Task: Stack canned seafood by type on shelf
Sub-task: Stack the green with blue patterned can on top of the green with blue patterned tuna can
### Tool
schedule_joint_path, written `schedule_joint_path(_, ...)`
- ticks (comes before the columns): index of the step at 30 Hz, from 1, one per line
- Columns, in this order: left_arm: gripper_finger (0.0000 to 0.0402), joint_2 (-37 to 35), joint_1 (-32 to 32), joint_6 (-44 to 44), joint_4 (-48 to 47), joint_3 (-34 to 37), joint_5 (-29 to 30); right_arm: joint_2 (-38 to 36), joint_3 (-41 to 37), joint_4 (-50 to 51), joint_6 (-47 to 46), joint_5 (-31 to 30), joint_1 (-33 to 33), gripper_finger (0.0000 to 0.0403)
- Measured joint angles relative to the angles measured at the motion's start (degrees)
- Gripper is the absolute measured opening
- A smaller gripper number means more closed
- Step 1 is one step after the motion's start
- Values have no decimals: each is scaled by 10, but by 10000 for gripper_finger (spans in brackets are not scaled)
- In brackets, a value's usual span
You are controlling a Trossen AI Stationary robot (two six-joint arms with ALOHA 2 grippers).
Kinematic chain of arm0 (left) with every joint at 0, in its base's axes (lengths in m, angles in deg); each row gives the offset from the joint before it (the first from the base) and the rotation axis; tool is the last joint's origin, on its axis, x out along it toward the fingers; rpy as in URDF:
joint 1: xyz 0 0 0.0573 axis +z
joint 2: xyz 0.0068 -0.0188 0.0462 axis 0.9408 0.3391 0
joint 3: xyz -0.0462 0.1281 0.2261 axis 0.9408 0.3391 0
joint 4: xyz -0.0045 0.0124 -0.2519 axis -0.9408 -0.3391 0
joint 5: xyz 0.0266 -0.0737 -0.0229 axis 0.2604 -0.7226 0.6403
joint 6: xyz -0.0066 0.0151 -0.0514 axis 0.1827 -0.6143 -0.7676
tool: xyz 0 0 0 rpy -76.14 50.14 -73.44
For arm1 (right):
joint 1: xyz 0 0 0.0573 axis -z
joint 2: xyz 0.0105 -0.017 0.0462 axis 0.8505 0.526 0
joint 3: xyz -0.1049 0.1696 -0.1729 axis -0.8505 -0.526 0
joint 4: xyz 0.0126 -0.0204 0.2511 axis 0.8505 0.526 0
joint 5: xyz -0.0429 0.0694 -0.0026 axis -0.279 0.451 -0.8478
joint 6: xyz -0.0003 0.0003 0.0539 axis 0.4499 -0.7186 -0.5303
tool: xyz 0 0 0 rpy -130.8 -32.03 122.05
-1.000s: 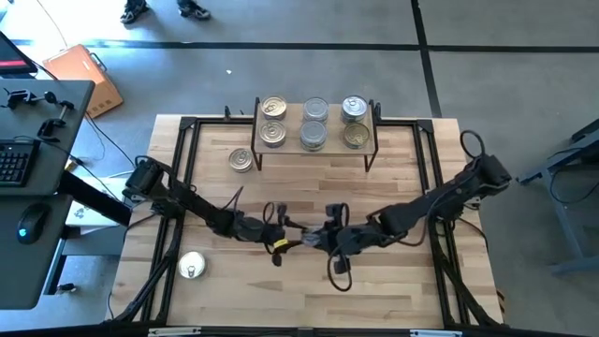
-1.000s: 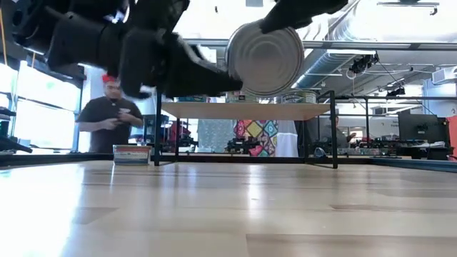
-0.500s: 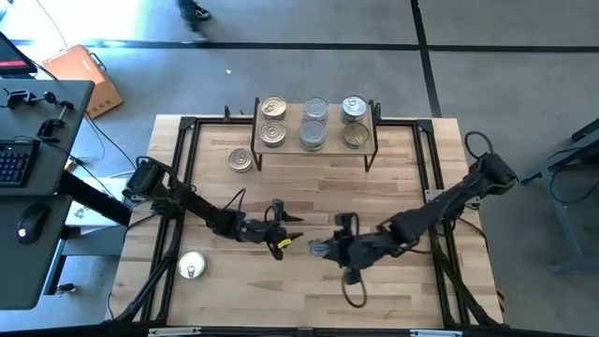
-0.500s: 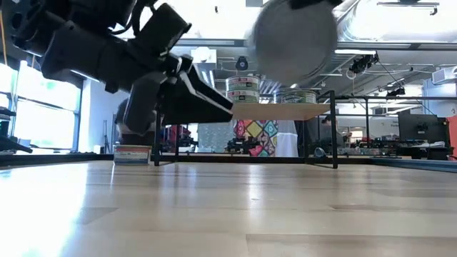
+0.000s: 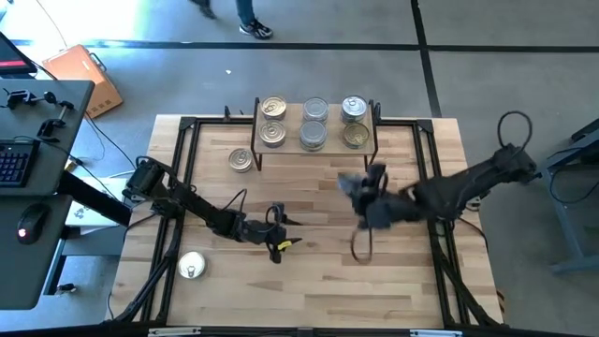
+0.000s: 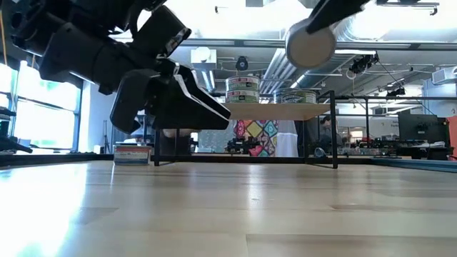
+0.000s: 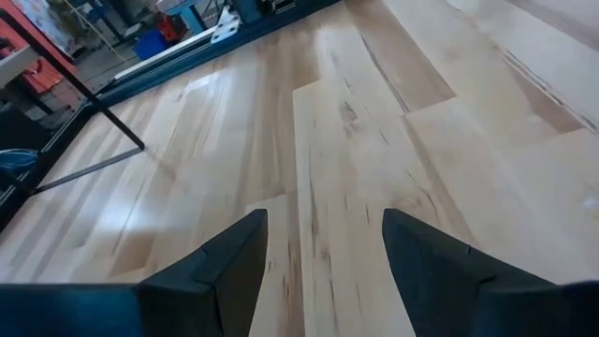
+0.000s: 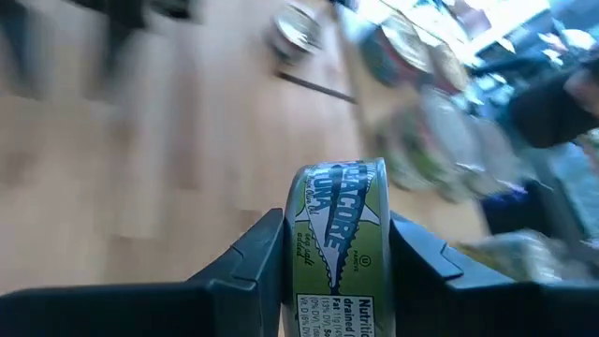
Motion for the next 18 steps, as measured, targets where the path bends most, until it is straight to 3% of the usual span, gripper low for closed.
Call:
schedule_joint_path(8, 206, 0, 0, -1, 1, 0, -1, -4, 0, -61, 257, 2, 153, 120)
schedule_joint_path(18, 206, 0, 0, -11, -4, -1, -1, 31, 0, -68, 299, 26, 297, 120)
